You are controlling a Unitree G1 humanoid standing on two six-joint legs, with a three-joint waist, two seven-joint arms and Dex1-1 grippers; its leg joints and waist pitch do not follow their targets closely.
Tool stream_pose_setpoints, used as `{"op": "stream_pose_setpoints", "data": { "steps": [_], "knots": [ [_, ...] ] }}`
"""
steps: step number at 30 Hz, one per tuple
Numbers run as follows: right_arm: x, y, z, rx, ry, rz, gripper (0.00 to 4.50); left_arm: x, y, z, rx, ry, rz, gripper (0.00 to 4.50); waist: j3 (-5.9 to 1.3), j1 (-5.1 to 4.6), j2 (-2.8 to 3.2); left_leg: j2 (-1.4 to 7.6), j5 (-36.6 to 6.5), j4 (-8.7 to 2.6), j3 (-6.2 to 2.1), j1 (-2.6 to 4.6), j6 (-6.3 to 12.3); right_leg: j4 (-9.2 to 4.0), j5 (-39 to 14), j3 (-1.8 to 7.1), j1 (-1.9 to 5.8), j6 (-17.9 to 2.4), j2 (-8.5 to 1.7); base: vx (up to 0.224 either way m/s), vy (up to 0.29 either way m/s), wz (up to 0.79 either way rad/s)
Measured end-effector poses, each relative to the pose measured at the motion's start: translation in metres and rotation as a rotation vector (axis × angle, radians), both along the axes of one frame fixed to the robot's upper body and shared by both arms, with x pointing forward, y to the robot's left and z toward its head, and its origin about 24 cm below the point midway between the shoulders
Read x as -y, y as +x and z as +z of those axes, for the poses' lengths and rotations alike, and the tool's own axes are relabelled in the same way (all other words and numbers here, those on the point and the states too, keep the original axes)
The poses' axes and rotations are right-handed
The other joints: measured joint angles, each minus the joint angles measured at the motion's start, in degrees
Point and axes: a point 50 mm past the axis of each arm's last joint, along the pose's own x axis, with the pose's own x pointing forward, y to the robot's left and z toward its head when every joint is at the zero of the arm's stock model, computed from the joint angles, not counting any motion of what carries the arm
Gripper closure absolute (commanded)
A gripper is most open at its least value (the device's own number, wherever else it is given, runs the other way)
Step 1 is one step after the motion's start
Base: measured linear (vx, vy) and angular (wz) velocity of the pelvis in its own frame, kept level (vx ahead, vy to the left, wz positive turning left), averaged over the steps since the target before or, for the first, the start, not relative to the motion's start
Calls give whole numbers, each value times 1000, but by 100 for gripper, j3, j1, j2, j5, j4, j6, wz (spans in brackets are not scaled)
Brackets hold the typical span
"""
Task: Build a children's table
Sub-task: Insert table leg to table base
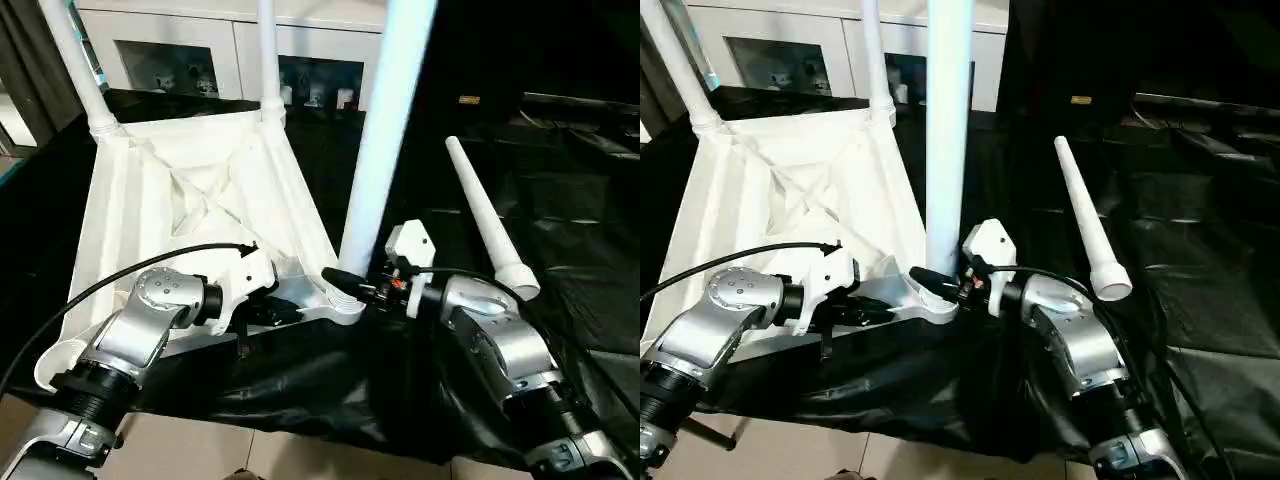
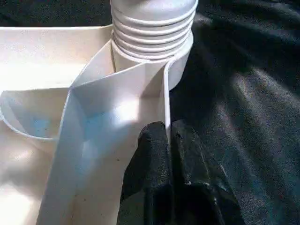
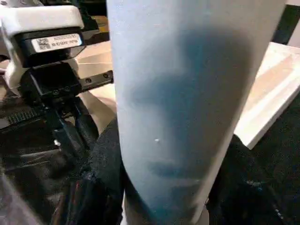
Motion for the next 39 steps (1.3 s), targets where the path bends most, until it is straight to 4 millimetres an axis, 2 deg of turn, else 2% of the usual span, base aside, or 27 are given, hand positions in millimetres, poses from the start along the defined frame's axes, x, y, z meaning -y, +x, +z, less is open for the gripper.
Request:
{"op": "stream_pose_setpoints", "data": {
  "steps": [7, 20, 24, 28, 34, 39],
  "knots": [
    [1, -3, 0, -28, 31, 100, 264, -5, -5, 3, -28, 10, -47, 450, -11, 12, -23, 2, -1, -16, 1, -6, 4, -25, -4, -2, -1, -3, 5, 0, 0, 0],
    [2, 2, -1, -12, 25, 87, 264, -1, -3, 3, -23, 7, -24, 450, -4, 22, -35, 3, 0, -16, 2, -2, 2, -22, -3, -2, 2, -3, 4, 0, 0, 0],
    [-4, 10, -6, -8, 46, -89, 264, 4, 4, 3, 12, 39, 77, 450, 15, -33, -50, 3, 1, -24, 4, 43, -4, -19, 5, 0, 29, -11, 3, 0, 0, 0],
    [-11, 19, -7, -19, 74, -267, 264, 18, 8, 4, 10, 40, 190, 450, 53, -122, -60, 3, 2, -39, 4, 76, -7, -26, -21, 1, 41, 31, 1, 0, 0, 0],
    [-22, 47, -3, -65, 87, -574, 264, 51, 23, 6, 16, 33, 411, 450, 62, -217, -87, 2, 10, -49, -6, 60, -21, -42, -19, 1, -23, 29, -3, 0, 0, 0],
    [-28, 60, 2, -79, 75, -697, 264, 74, 28, 7, 17, 18, 523, 450, 55, -254, -105, 1, 10, -53, -4, 57, -22, -42, 3, 2, -33, -3, -2, 0, 0, 0]
  ]
}}
